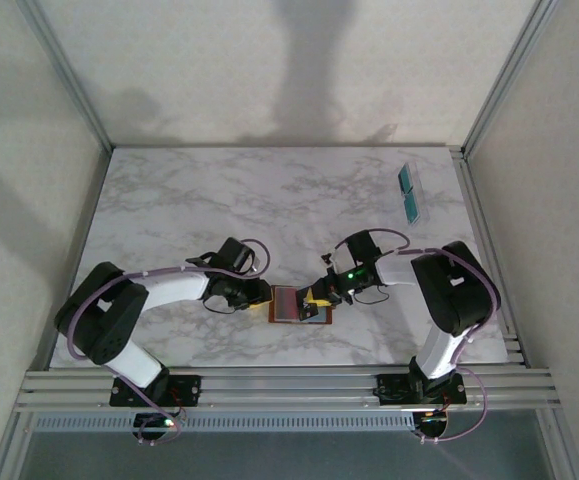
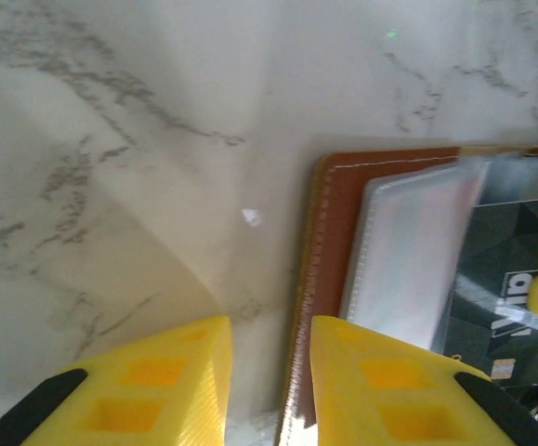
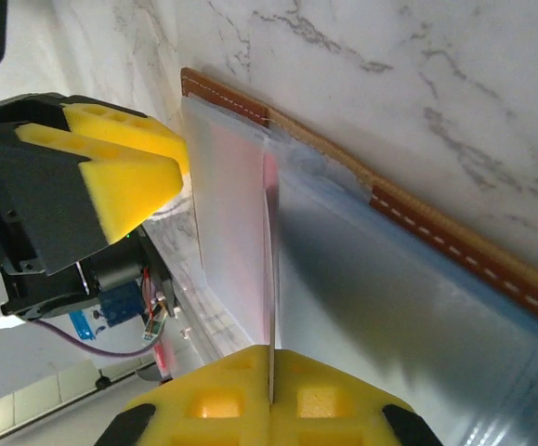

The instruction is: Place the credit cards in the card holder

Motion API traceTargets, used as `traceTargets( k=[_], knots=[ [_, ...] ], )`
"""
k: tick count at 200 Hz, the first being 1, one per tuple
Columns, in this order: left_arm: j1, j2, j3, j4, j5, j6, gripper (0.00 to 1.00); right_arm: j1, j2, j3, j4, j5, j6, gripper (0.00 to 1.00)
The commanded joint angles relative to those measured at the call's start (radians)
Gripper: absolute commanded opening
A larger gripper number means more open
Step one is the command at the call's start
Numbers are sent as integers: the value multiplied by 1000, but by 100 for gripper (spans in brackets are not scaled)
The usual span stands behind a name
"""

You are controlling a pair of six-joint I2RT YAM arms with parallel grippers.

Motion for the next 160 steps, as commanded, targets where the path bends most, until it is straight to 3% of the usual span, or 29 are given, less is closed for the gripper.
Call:
traceTargets(
  k=[1, 30, 59, 83, 160],
  knots=[
    [-7, 15, -18, -4, -20, 15, 26, 16, 32, -1, 21, -12, -10, 0],
    [-7, 32, -16, 3, -8, 16, 21, 19, 30, -5, 21, 15, -11, 1],
    [-8, 38, -26, 21, 2, 2, 19, 20, 22, 0, 3, 38, -4, 12],
    [-10, 43, -23, 17, 6, 10, 18, 30, -5, -5, -2, 103, 23, 29],
    [-21, 55, -6, 20, 50, 26, 15, 41, -104, 36, -208, 234, 9, 29]
  ],
)
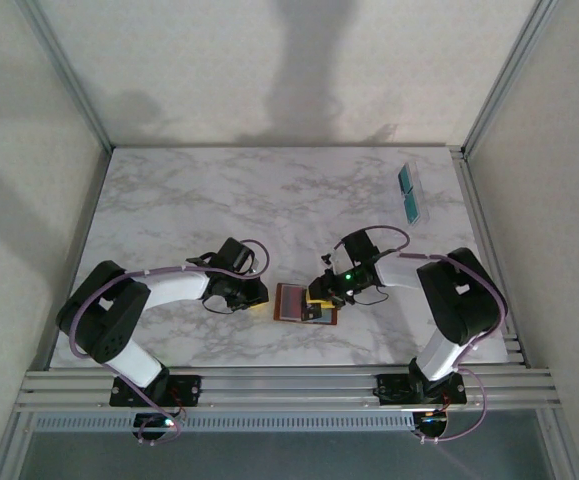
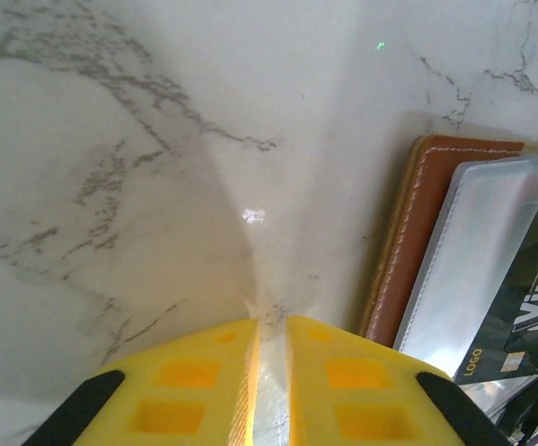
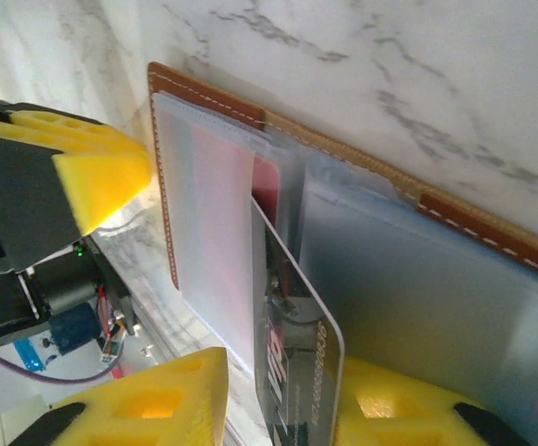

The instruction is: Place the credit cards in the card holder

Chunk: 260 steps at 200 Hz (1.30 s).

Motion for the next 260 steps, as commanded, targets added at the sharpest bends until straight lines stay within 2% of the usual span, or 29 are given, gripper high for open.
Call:
traceTargets(
  k=[1, 7, 19, 25, 46, 121, 164, 211, 260],
  knots=[
    [-22, 48, -4, 25, 55, 23, 15, 7, -30, 17, -90, 72, -2, 29],
    [-25, 51, 1, 23, 64, 29, 15, 7, -33, 15, -84, 76, 3, 27],
    [-31, 55, 10, 20, 71, 37, 14, 7, -31, 17, -75, 75, 12, 12],
    [-35, 57, 15, 22, 79, 39, 14, 8, -28, 19, -74, 75, 15, 9],
    [-51, 65, 40, 24, 110, 46, 14, 12, -27, 12, -54, 85, 33, 8],
    [-102, 83, 59, 46, 106, 34, 13, 16, -2, -7, 21, 102, 85, 5],
    [-113, 101, 72, 49, 96, 28, 12, 16, 2, -26, 37, 105, 114, 14],
    [-113, 108, 77, 10, 57, 41, 10, 17, -49, 2, -119, 189, 45, 33],
    [-113, 111, 71, 22, 59, 33, 8, 16, -61, 53, -238, 241, -5, 34]
  ],
)
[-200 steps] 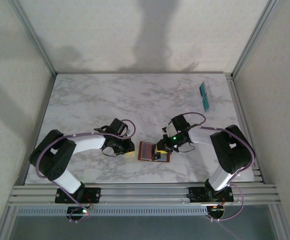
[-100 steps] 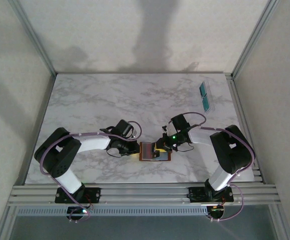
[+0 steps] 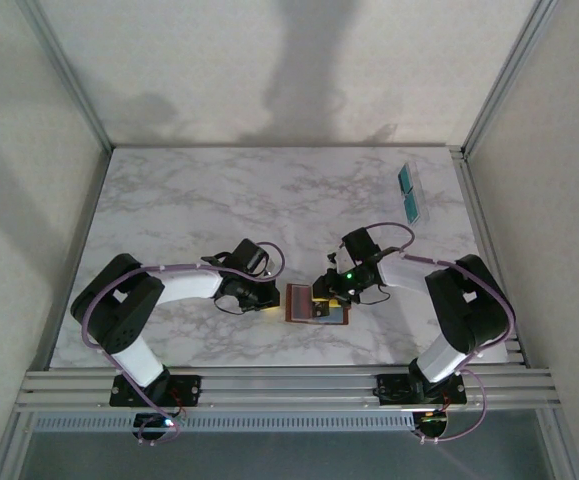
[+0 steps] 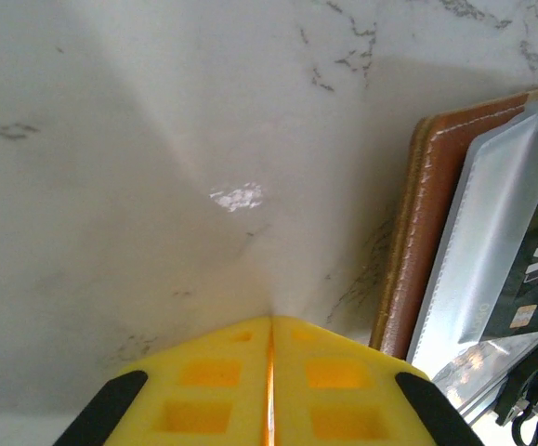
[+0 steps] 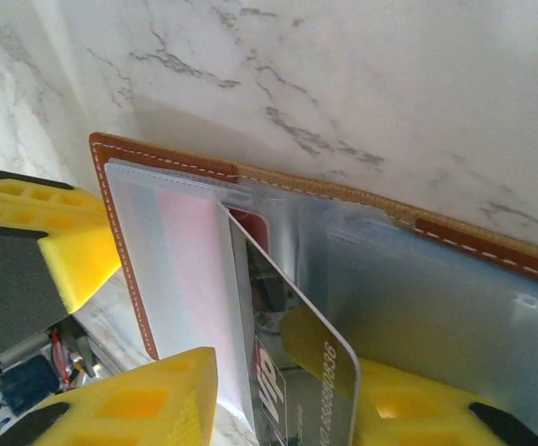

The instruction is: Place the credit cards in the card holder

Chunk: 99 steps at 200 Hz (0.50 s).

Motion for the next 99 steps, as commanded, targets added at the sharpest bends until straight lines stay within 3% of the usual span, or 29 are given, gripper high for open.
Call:
traceTargets(
  k=[1, 29, 99],
  knots=[
    [-34, 33, 3, 8, 25, 4, 8, 6, -2, 31, -130, 79, -43, 34],
    [-37, 23, 18, 21, 59, 8, 9, 7, -18, 46, -174, 107, -54, 43],
    [-41, 3, 31, 49, 92, -3, 9, 11, -56, 100, -300, 178, -50, 45]
  ],
)
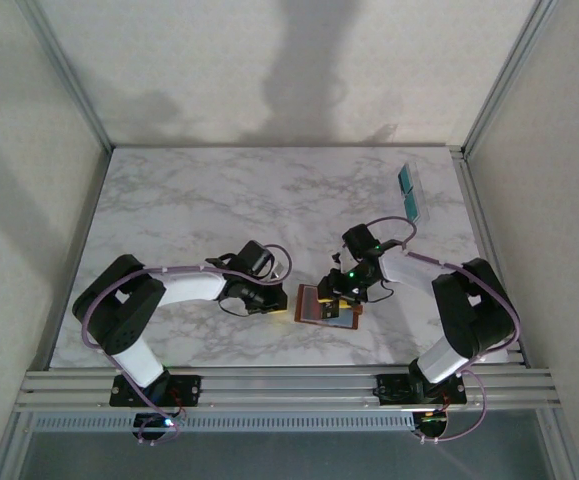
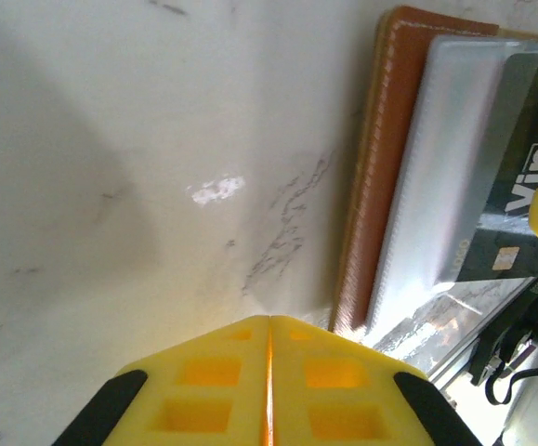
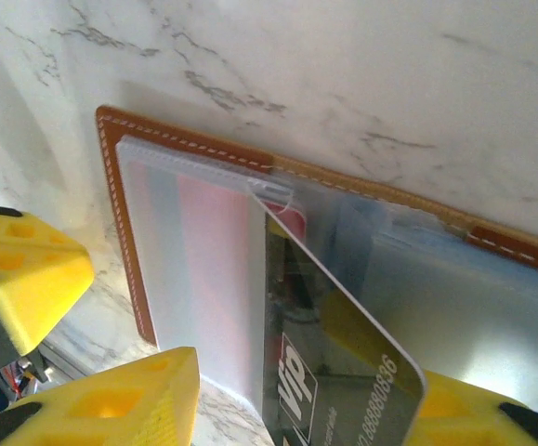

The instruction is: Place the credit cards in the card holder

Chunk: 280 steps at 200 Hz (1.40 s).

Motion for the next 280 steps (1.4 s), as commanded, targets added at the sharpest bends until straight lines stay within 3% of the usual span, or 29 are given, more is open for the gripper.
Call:
traceTargets(
  k=[1, 40, 89, 124, 139, 158, 187, 225, 280],
  knots=[
    [-3, 4, 17, 26, 30, -4, 9, 8, -22, 32, -91, 58, -12, 45],
    [-16, 24, 14, 74, 40, -30, 9, 15, -14, 88, -129, 72, 4, 49],
    [-30, 33, 27, 74, 23, -34, 8, 17, -18, 82, -167, 97, -2, 33],
    [-34, 44, 21, 81, 23, -35, 8, 17, -32, 49, -160, 100, 5, 28],
    [-33, 50, 20, 87, 29, -40, 8, 18, -50, 39, -165, 110, 10, 29],
    [-36, 53, 27, 73, 24, -29, 8, 17, -57, 32, -164, 117, 9, 38],
    [-38, 58, 22, 84, 26, -36, 8, 17, -57, 34, -189, 130, -2, 38],
    [-44, 65, 13, 99, 26, -40, 8, 17, -44, 21, -153, 97, -3, 20],
    [-52, 86, 28, 110, 27, -49, 7, 17, -27, -24, -96, 74, 15, 16]
  ],
)
